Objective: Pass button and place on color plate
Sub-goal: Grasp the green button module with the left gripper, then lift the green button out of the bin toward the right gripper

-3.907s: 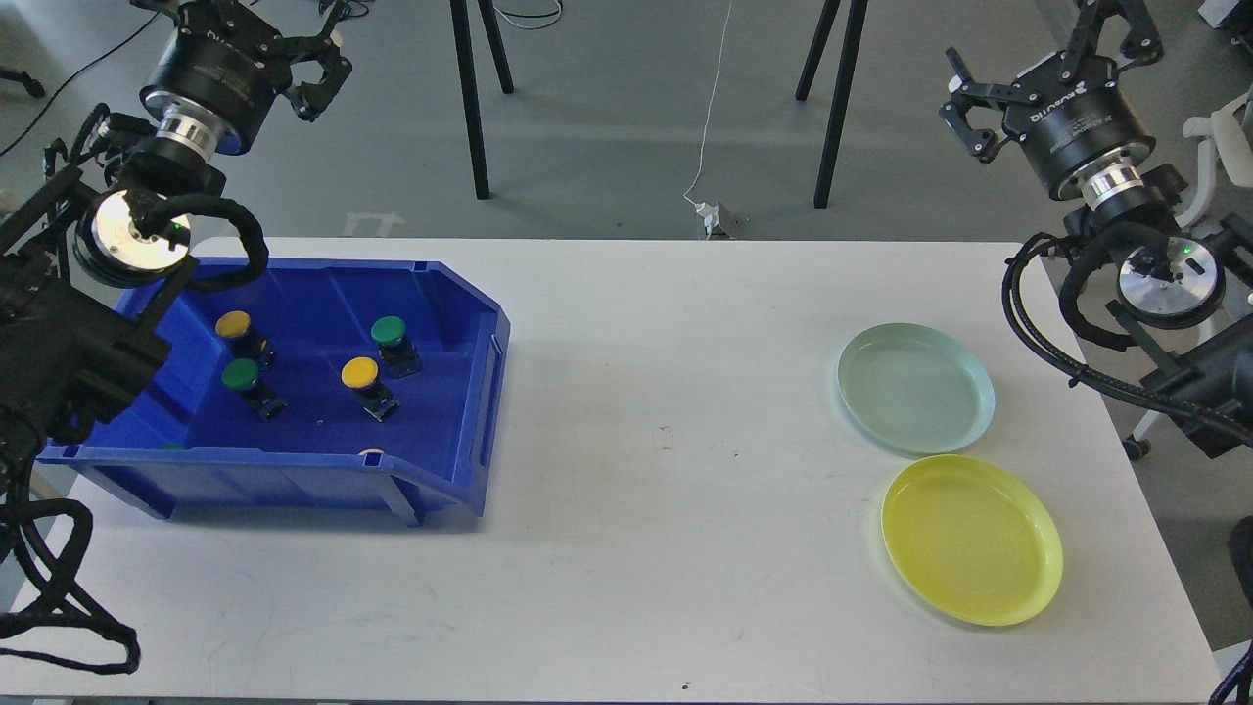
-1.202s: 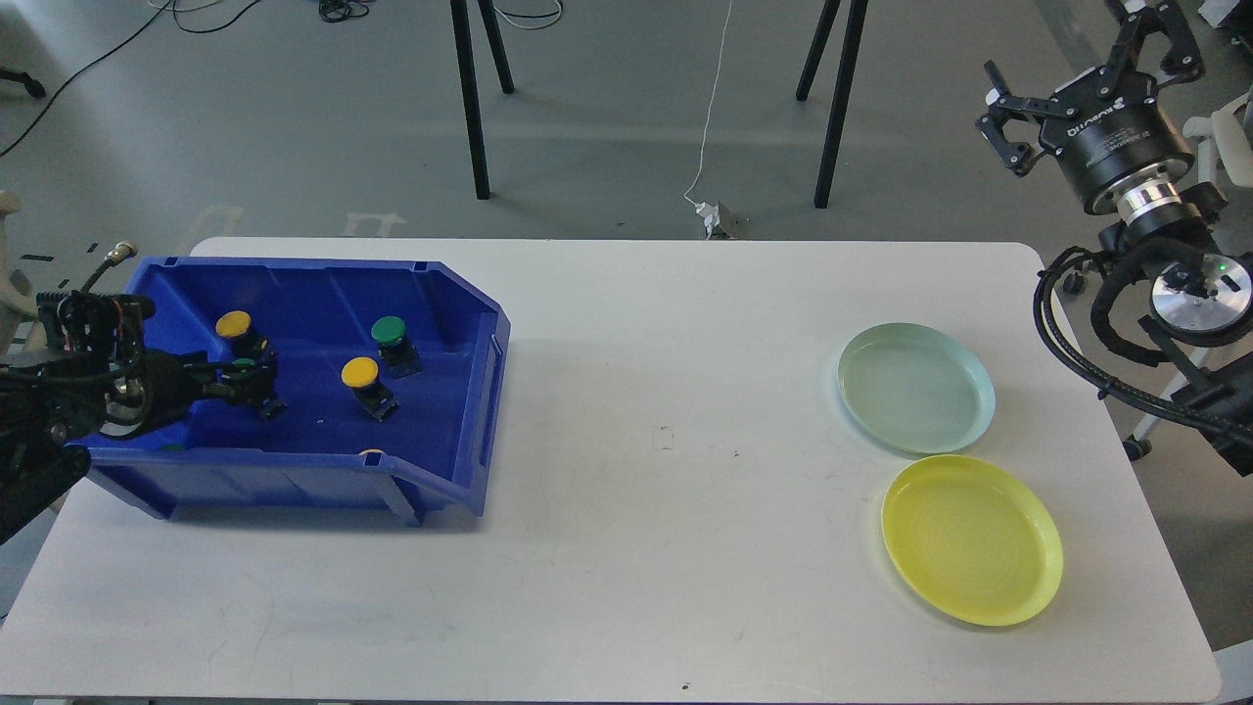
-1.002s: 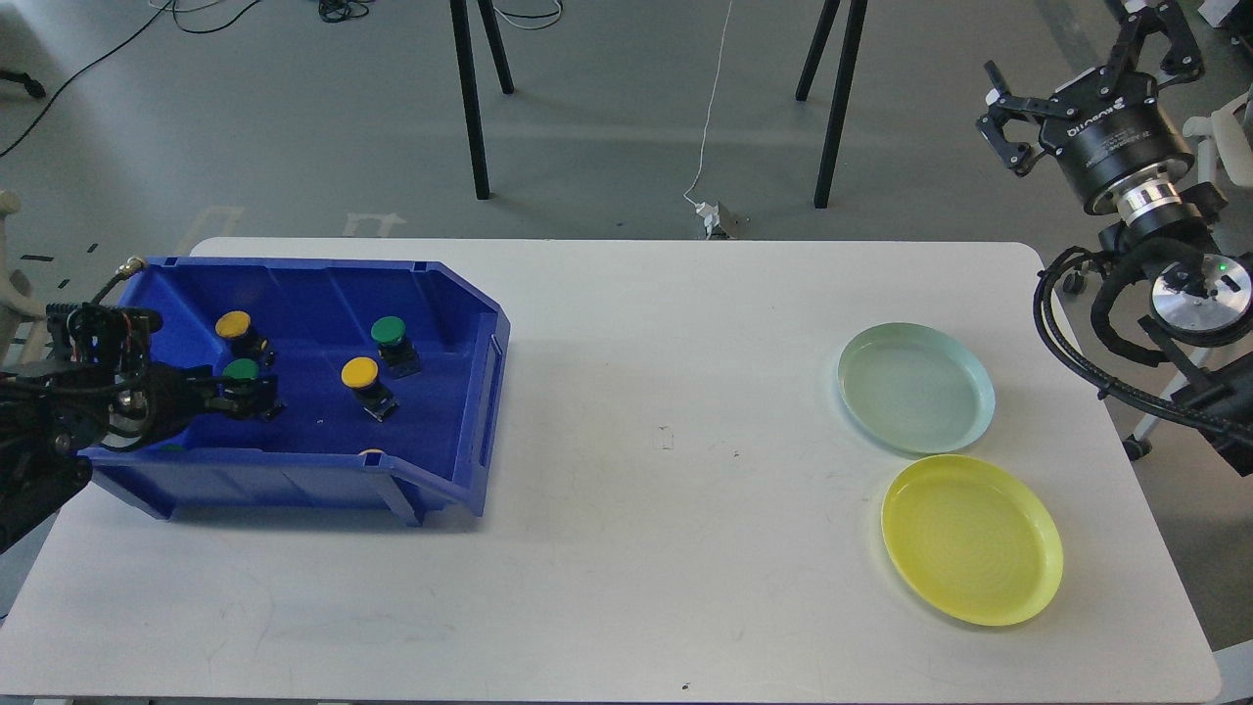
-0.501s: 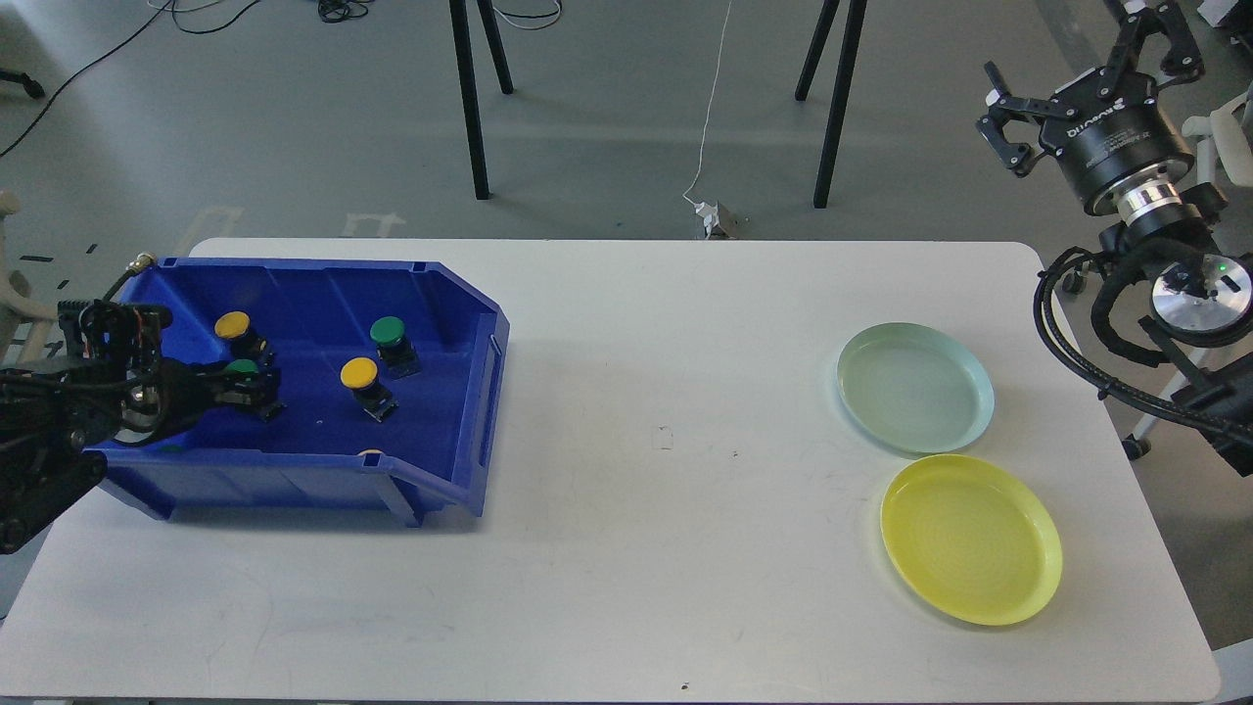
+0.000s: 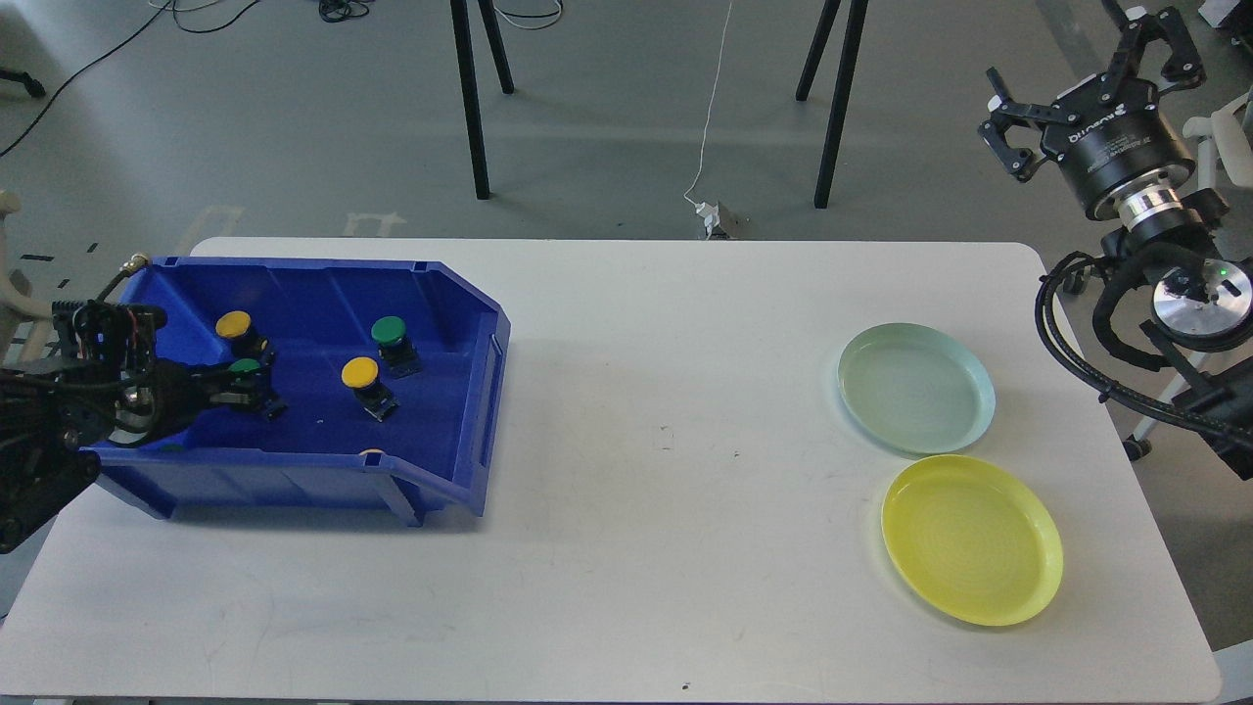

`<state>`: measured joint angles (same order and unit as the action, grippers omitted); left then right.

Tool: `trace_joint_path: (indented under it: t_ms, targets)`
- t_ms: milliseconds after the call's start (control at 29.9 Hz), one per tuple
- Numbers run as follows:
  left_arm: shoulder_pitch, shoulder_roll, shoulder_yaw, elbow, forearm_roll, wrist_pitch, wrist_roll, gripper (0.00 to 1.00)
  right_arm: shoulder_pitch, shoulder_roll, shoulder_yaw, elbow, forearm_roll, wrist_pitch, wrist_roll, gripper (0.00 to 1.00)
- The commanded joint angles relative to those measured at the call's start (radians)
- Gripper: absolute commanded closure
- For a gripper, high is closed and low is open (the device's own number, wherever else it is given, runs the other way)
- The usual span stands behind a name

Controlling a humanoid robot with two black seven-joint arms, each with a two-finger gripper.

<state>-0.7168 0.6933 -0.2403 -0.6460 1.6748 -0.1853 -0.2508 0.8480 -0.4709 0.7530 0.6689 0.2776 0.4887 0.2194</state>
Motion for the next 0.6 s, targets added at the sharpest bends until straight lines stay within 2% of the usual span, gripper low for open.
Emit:
trace_joint_path:
  t_ms: [0, 167, 301, 467, 568]
  targets:
    - [-0.003, 0.005, -0.002, -0.015, 0.000, -0.002, -0.001, 0.71, 0.005, 0.000, 0.000, -0.005, 0.000, 0.000, 0.000, 0.01]
    - [-0.038, 0.058, -0.002, -0.073, 0.000, -0.011, -0.001, 0.70, 0.006, 0.000, 0.000, -0.006, 0.000, 0.000, 0.000, 0.01]
    - [-0.055, 0.167, -0.002, -0.208, 0.000, -0.023, 0.001, 0.70, 0.008, 0.000, 0.000, -0.006, -0.002, 0.000, 0.000, 0.01]
    - [-0.090, 0.310, -0.007, -0.389, 0.000, -0.118, -0.002, 0.70, 0.011, 0.000, 0.000, -0.006, -0.002, 0.000, 0.000, 0.01]
    - [-0.125, 0.408, -0.017, -0.516, -0.003, -0.138, -0.025, 0.70, 0.014, 0.000, -0.001, -0.005, -0.002, 0.000, 0.000, 0.01]
